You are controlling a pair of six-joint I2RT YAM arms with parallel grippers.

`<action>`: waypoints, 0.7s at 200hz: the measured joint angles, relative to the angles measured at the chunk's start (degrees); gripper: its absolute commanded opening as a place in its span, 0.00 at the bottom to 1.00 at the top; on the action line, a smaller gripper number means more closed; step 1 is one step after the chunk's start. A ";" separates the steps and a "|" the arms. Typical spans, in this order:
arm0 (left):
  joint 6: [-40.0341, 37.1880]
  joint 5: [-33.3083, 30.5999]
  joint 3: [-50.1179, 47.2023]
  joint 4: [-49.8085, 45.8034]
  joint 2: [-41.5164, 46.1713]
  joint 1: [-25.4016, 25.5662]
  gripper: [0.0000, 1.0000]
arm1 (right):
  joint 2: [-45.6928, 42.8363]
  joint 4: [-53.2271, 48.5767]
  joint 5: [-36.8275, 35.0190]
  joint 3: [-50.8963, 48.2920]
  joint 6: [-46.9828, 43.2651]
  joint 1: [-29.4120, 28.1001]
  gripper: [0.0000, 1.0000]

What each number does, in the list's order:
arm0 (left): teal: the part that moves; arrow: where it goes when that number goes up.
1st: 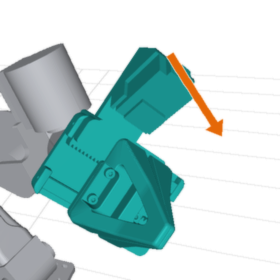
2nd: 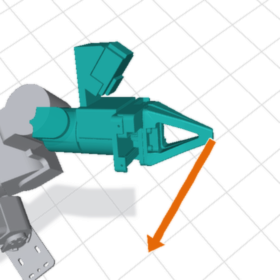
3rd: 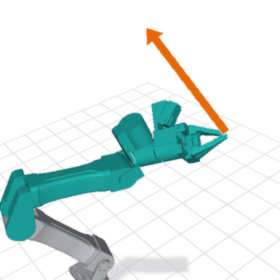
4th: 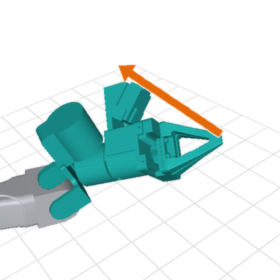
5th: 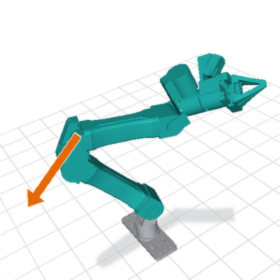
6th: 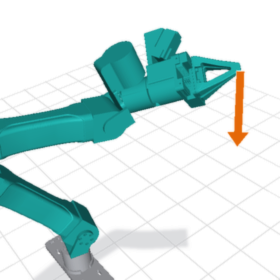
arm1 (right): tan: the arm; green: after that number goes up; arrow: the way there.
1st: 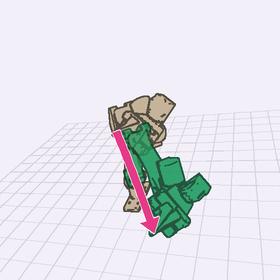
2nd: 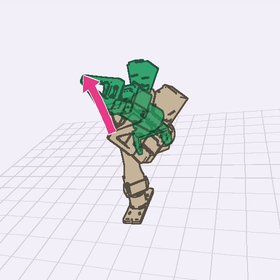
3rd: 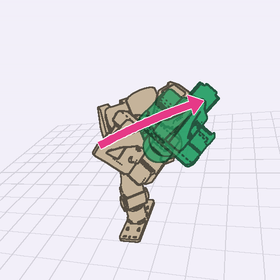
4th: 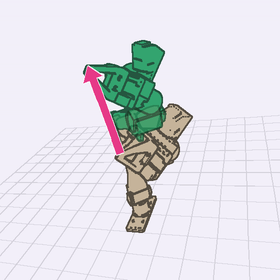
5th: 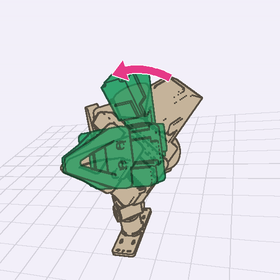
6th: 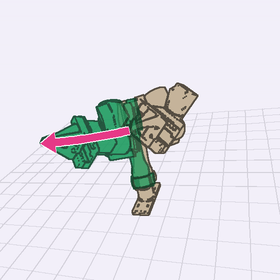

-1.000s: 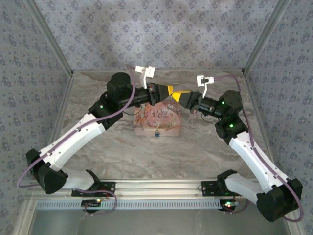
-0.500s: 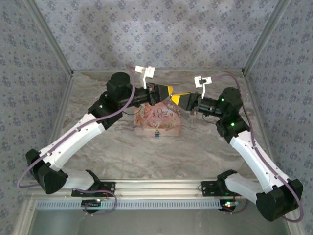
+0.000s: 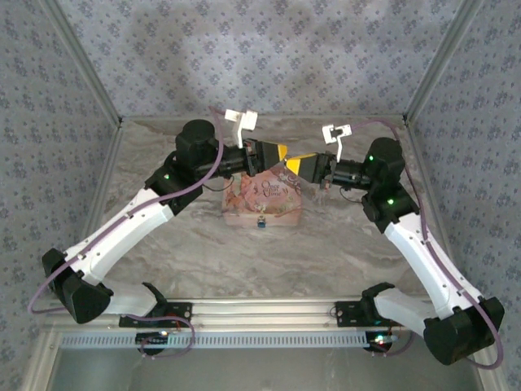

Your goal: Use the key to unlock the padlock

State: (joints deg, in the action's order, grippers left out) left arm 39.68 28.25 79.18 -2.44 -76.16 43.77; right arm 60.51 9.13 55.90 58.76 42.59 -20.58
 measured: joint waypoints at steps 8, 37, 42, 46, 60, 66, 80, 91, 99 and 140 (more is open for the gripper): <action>0.04 0.35 0.00 -0.20 0.00 0.00 0.14 | 0.15 -0.24 0.33 0.04 -0.04 0.11 0.00; 0.04 1.11 0.00 -0.68 0.00 0.00 0.09 | 0.44 -0.85 1.11 0.24 -0.07 0.79 0.00; 0.02 1.14 0.00 -0.76 0.00 0.00 0.09 | 0.48 -0.87 1.29 0.33 -0.07 0.90 0.00; 0.07 1.16 0.00 -0.83 0.00 -0.02 0.08 | 0.48 -0.87 1.40 0.37 -0.07 0.96 0.00; 0.00 1.22 0.00 -0.83 0.00 0.00 0.06 | 0.57 -0.96 1.86 0.55 -0.07 1.16 0.00; 0.00 1.36 0.00 -0.83 0.00 0.00 0.05 | 0.59 -1.01 2.03 0.59 -0.07 1.25 0.00; -0.13 1.57 0.00 -0.83 0.00 -0.02 0.00 | 0.76 -1.22 2.45 0.66 -0.07 1.49 0.00; -0.09 1.84 0.00 -0.87 0.00 -0.07 0.00 | 0.90 -1.25 2.89 0.72 -0.07 1.60 0.00; -0.13 2.05 0.00 -0.90 0.00 -0.17 0.00 | 0.96 -1.25 3.10 0.79 -0.04 1.73 0.00; 0.17 0.94 0.00 -1.49 0.00 -0.17 0.00 | 0.83 -1.20 2.05 0.83 0.39 2.54 0.39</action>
State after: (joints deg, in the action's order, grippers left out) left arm 39.86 29.19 79.18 -3.92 -76.16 43.59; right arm 61.34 7.92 57.95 59.59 42.98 -18.04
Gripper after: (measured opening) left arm 0.042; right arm 0.273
